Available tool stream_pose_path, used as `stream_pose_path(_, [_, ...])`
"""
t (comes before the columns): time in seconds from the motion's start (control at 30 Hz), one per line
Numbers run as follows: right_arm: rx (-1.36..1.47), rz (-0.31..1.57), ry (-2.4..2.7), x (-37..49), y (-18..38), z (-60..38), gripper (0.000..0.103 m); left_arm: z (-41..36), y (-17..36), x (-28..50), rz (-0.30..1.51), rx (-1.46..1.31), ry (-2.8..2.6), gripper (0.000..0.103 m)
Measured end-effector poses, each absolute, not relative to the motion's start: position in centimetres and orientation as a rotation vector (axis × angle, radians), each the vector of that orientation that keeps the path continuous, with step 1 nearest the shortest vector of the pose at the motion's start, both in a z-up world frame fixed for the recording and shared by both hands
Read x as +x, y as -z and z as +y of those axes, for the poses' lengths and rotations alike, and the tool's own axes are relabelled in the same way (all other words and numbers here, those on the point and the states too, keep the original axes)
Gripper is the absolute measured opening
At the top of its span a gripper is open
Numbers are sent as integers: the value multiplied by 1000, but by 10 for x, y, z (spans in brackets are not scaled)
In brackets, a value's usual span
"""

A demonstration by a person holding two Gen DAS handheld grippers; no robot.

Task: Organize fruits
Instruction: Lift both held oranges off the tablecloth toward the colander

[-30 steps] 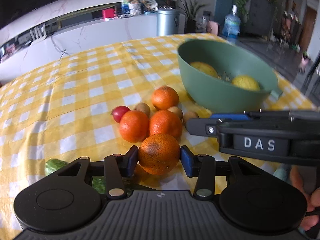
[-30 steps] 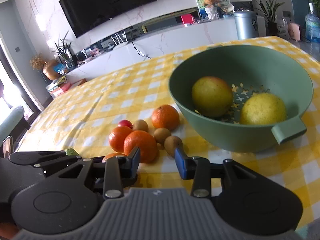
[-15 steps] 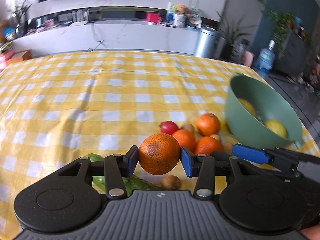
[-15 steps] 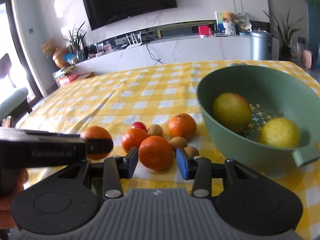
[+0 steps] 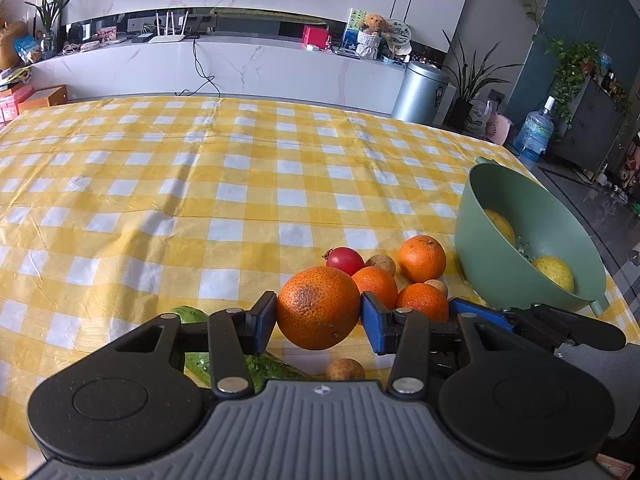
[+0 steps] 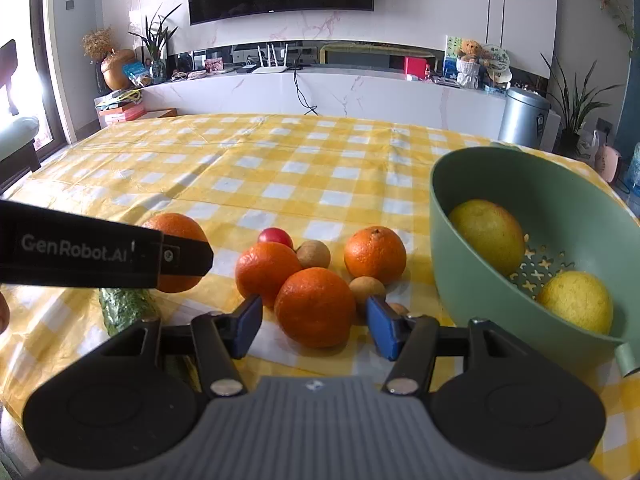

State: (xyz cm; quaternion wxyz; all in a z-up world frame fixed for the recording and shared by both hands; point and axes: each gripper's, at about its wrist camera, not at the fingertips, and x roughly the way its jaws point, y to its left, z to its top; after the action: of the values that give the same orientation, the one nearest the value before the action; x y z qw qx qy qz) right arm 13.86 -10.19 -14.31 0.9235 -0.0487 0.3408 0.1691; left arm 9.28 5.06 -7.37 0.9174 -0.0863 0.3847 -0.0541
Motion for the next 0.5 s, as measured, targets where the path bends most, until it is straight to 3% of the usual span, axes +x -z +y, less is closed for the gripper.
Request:
stream_pose_path(0.1, [-114,707,-344,139,145,-100,44,51,73,92,792,-178,112,51])
stream_pose_path(0.5, [-74,714,-349,133,139,-106,40,47,66,83,782,-165,100,51])
